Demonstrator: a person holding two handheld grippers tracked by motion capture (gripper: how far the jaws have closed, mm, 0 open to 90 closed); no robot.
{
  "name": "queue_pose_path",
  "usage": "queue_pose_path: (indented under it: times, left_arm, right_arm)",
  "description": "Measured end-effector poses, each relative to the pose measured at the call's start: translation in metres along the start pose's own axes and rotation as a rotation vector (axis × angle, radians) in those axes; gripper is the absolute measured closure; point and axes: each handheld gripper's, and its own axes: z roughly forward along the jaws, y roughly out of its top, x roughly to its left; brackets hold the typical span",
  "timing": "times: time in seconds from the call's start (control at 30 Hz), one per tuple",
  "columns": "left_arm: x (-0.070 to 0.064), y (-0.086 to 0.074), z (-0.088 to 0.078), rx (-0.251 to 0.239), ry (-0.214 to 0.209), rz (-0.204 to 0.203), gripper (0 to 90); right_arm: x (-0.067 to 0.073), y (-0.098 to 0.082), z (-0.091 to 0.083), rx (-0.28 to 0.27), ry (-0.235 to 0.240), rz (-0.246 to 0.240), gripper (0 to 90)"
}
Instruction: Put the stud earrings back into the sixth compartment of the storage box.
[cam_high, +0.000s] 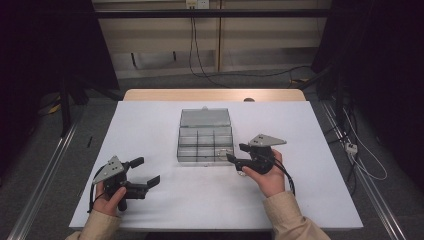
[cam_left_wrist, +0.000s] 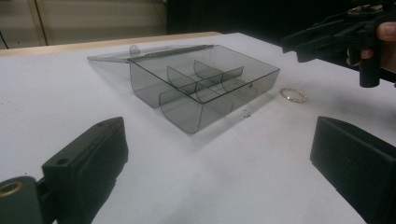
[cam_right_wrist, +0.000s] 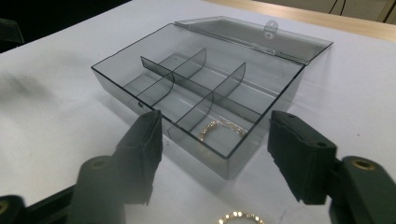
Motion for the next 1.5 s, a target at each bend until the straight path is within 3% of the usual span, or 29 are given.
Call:
queue_pose_path:
  times: [0.53,0.67,0.83,0.9,1.07,1.23,1.4,1.5]
  left_arm:
    - [0.0,0.0,0.0,0.005,-0.002,0.008,3.9]
    - [-0.001,0.0,0.0,0.008,-0.004,0.007,3.9]
    - [-0.001,0.0,0.001,0.004,-0.004,-0.001,4.0]
    - [-0.001,0.0,0.001,0.009,-0.006,0.006,4.0]
    - [-0.002,0.0,0.002,0.01,-0.01,0.005,4.1]
    - [-0.001,-0.001,0.003,0.016,-0.014,0.011,4.1]
    - [-0.002,-0.001,0.003,0.018,-0.017,0.012,4.1]
    - [-0.002,-0.001,0.004,0.02,-0.018,0.014,4.2]
  right_arm:
    - [0.001,-0.022,-0.01,0.05,0.029,-0.002,20.8]
    - [0.001,-0.025,-0.012,0.042,0.027,-0.003,16.1]
    - [-0.001,-0.029,-0.014,0.065,0.027,0.002,16.5]
    - [-0.002,-0.031,-0.014,0.077,0.043,0.012,21.6]
    - [-0.003,-0.034,-0.016,0.091,0.058,0.006,52.2]
    - [-0.005,-0.036,-0.016,0.096,0.045,-0.006,57.2]
    - [-0.004,-0.036,-0.014,0.106,0.043,-0.061,60.9]
    - [-0.005,-0.037,-0.014,0.119,0.037,-0.052,64.6]
